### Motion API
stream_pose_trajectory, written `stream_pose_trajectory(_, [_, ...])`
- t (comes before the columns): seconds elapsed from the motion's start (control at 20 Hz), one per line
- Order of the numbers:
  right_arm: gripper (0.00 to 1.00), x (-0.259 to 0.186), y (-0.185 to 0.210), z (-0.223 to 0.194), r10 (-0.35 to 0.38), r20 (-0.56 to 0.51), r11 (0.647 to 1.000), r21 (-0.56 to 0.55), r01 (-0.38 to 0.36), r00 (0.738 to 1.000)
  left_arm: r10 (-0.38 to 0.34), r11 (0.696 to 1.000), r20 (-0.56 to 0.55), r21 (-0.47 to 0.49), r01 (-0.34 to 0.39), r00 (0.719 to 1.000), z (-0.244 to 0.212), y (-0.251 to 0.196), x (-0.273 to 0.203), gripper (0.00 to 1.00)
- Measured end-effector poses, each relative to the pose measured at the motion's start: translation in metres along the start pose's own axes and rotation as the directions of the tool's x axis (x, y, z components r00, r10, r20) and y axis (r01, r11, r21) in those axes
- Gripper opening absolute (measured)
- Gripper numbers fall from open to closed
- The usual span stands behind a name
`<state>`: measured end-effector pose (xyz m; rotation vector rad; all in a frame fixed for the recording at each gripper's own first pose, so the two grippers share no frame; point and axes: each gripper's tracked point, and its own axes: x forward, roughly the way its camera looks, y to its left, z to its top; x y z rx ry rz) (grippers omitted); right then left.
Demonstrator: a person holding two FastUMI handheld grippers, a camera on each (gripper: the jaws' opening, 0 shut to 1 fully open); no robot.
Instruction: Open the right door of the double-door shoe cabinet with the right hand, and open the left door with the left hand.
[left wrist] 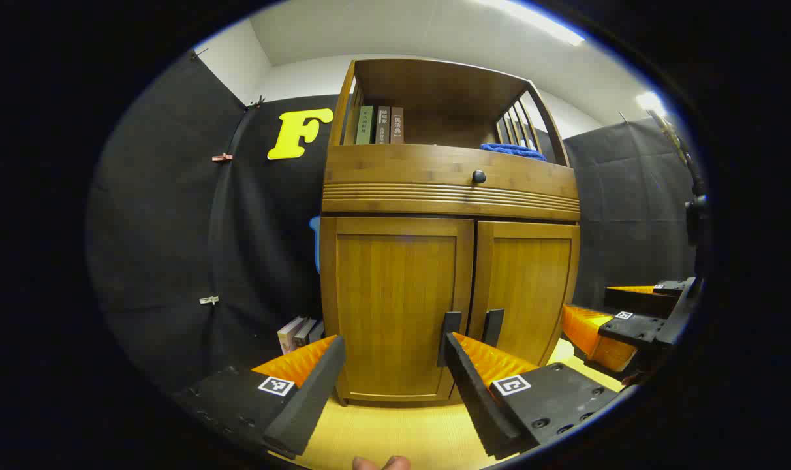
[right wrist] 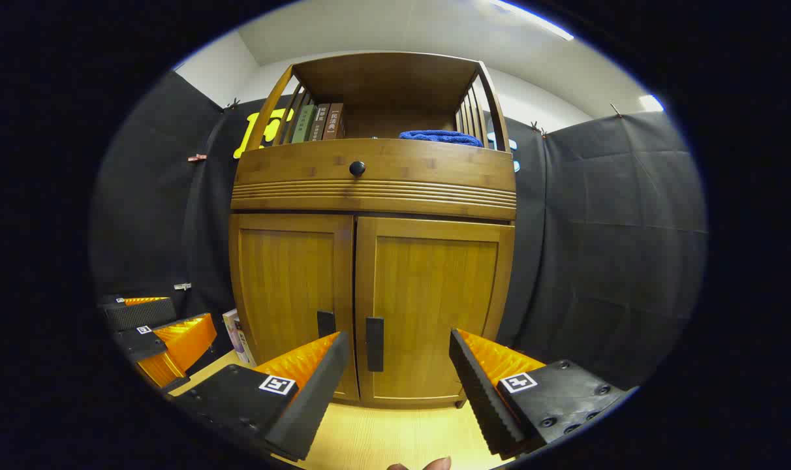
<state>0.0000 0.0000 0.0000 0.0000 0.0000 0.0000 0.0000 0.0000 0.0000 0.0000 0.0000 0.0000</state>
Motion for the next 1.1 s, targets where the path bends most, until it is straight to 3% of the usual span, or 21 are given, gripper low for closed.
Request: stream_pose_trajectory(1.1, [0.98, 0.007, -0.001, 0.004, 0.015, 0.005, 0.998, 0.058, -0.015, 1.0, -0.023, 1.0, 0.011, 0.017, 0.023, 1.0, 0.01, -0.007, 0.006, 0.92])
